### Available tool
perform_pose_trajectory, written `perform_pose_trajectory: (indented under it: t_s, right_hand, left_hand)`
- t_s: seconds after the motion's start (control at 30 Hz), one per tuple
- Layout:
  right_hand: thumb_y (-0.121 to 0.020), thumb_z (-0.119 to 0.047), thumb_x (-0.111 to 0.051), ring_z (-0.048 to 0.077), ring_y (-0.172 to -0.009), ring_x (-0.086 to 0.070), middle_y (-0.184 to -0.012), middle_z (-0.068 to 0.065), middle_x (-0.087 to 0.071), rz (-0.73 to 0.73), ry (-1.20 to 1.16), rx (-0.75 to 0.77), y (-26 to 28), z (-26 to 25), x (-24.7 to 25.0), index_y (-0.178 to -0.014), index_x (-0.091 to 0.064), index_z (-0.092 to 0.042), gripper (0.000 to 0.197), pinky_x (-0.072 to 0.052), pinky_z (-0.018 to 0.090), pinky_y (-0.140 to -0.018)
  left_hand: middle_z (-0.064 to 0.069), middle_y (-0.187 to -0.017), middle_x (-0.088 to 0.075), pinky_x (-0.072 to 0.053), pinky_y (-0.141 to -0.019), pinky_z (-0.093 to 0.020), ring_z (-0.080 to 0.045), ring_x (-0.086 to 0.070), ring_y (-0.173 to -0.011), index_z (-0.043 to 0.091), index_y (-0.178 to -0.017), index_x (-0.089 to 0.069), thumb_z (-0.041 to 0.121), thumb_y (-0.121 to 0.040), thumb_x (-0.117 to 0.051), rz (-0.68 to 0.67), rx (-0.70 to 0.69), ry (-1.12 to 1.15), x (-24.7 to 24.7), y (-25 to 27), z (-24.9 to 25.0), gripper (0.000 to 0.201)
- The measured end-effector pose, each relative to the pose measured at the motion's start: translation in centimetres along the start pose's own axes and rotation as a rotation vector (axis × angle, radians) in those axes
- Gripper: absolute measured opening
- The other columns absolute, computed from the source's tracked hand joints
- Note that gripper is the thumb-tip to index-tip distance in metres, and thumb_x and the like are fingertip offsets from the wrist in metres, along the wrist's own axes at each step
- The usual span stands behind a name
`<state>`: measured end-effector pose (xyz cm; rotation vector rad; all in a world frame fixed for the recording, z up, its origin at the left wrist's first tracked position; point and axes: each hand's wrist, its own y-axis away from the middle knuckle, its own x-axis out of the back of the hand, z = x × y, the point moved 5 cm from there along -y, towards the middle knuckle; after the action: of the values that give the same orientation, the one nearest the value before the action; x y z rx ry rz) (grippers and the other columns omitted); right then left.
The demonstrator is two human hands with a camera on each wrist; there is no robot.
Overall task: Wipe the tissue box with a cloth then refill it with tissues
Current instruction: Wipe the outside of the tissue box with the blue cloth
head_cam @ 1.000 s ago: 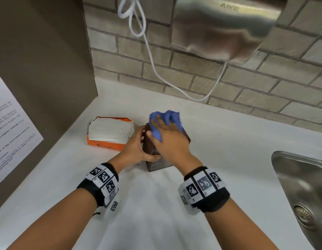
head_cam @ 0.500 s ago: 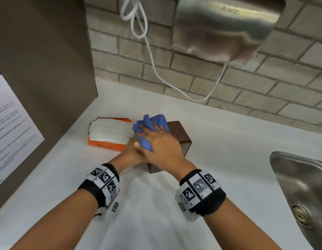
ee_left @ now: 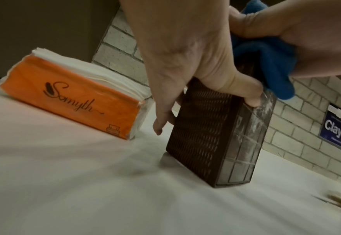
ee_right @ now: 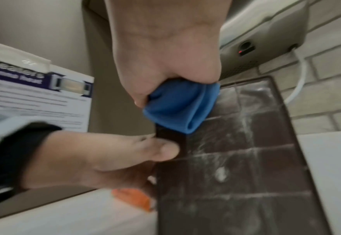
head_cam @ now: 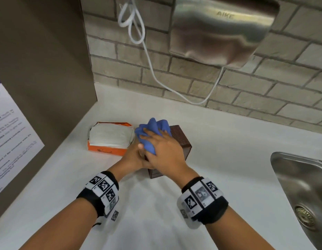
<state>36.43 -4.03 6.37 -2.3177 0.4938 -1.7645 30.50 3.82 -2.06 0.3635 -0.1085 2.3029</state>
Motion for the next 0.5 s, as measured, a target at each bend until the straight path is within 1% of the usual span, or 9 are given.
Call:
perform_pose_trajectory:
  t_s: [0.03, 0.07, 0.1, 0.2, 0.27, 0.3, 0.37, 0.43, 0.5]
  right_hand:
    - [-0.094, -0.043, -0.041, 0.024, -0.113, -0.057, -0.136, -0.008, -0.058, -0.026, -0.020, -0.023, -0.2, 0.7, 0.4, -0.123, -0.062, -0.032, 0.038, -0.051, 0.037, -0.091]
    - [-0.097, -0.042, -0.038, 0.025, -0.113, -0.055, -0.136, -0.008, -0.055, -0.080, -0.028, -0.066, -0.5, 2.0, 0.6, -0.125, -0.060, -0.033, 0.035, -0.052, 0.040, -0.086]
    - [-0.099, -0.041, -0.035, 0.025, -0.111, -0.055, -0.134, -0.006, -0.055, -0.118, -0.026, -0.125, -0.8, 3.3, 0.8, -0.126, -0.056, -0.032, 0.035, -0.052, 0.041, -0.082]
    - [-0.100, -0.041, -0.034, 0.019, -0.097, -0.058, -0.109, -0.003, -0.061, -0.112, -0.108, -0.394, -1.1, 6.5, 2.1, -0.131, -0.051, -0.032, 0.036, -0.049, 0.036, -0.081]
    - [-0.101, -0.046, -0.036, 0.018, -0.094, -0.059, -0.094, -0.001, -0.063, -0.101, -0.334, -0.567, -0.7, 8.6, 2.3, -0.126, -0.057, -0.021, 0.042, -0.046, 0.035, -0.083]
    - [-0.100, -0.050, -0.036, 0.023, -0.096, -0.063, -0.092, 0.007, -0.068, -0.102, -0.527, -0.632, -0.4, 9.6, 2.2, -0.121, -0.062, -0.013, 0.050, -0.047, 0.038, -0.086]
    - [-0.096, -0.056, -0.038, 0.024, -0.110, -0.064, -0.110, 0.019, -0.069, -0.111, -0.971, -0.724, 0.5, 11.2, 1.5, -0.125, -0.060, -0.008, 0.060, -0.048, 0.035, -0.096]
    - [-0.095, -0.057, -0.039, 0.021, -0.118, -0.059, -0.126, 0.015, -0.063, -0.076, -1.262, -0.792, 1.7, 11.9, 0.8, -0.134, -0.053, -0.011, 0.061, -0.048, 0.031, -0.098]
    - [-0.099, -0.048, -0.036, 0.019, -0.117, -0.060, -0.129, 0.010, -0.061, -0.039, -1.405, -0.795, 2.9, 12.0, -0.2, -0.130, -0.054, -0.015, 0.049, -0.051, 0.030, -0.094]
  left_hand:
    - [0.020, -0.102, -0.055, -0.043, -0.079, -0.007, -0.007, -0.058, -0.102, 0.033, -0.104, -0.048, 0.025, -0.056, -0.088, -0.017, -0.012, 0.019, 0.0, 0.1, -0.2, 0.063]
    - [0.023, -0.112, -0.054, -0.042, -0.078, -0.002, 0.001, -0.056, -0.106, 0.036, -0.115, -0.044, 0.020, -0.054, -0.092, -0.032, -0.028, 0.039, 0.0, 0.2, -0.2, 0.080]
    - [0.024, -0.119, -0.051, -0.042, -0.079, -0.001, 0.007, -0.053, -0.109, 0.043, -0.121, -0.039, 0.023, -0.050, -0.094, -0.047, -0.034, 0.065, 0.1, 0.2, -0.3, 0.092]
    - [0.027, -0.125, -0.047, -0.044, -0.085, -0.008, 0.010, -0.049, -0.113, 0.060, -0.116, -0.035, 0.033, -0.043, -0.092, -0.066, -0.036, 0.130, 0.1, 0.3, -0.1, 0.097]
    - [0.025, -0.127, -0.047, -0.044, -0.091, -0.014, 0.007, -0.047, -0.118, 0.062, -0.115, -0.036, 0.030, -0.043, -0.093, -0.069, -0.018, 0.168, 0.0, 0.3, -0.4, 0.097]
    - [0.024, -0.129, -0.047, -0.045, -0.094, -0.017, 0.005, -0.048, -0.121, 0.063, -0.115, -0.037, 0.028, -0.044, -0.093, -0.065, -0.014, 0.183, 0.0, 0.3, -0.5, 0.098]
    - [0.021, -0.132, -0.047, -0.047, -0.098, -0.023, 0.000, -0.048, -0.124, 0.065, -0.116, -0.038, 0.025, -0.044, -0.094, -0.065, -0.009, 0.217, 0.1, 0.4, -0.7, 0.099]
    - [0.018, -0.133, -0.048, -0.048, -0.098, -0.024, -0.003, -0.049, -0.126, 0.061, -0.119, -0.040, 0.020, -0.048, -0.094, -0.070, -0.006, 0.246, 0.0, 0.3, -0.7, 0.099]
    - [0.016, -0.134, -0.049, -0.048, -0.096, -0.021, -0.003, -0.049, -0.126, 0.055, -0.122, -0.041, 0.011, -0.054, -0.093, -0.081, -0.006, 0.278, -0.2, 0.4, -0.6, 0.097]
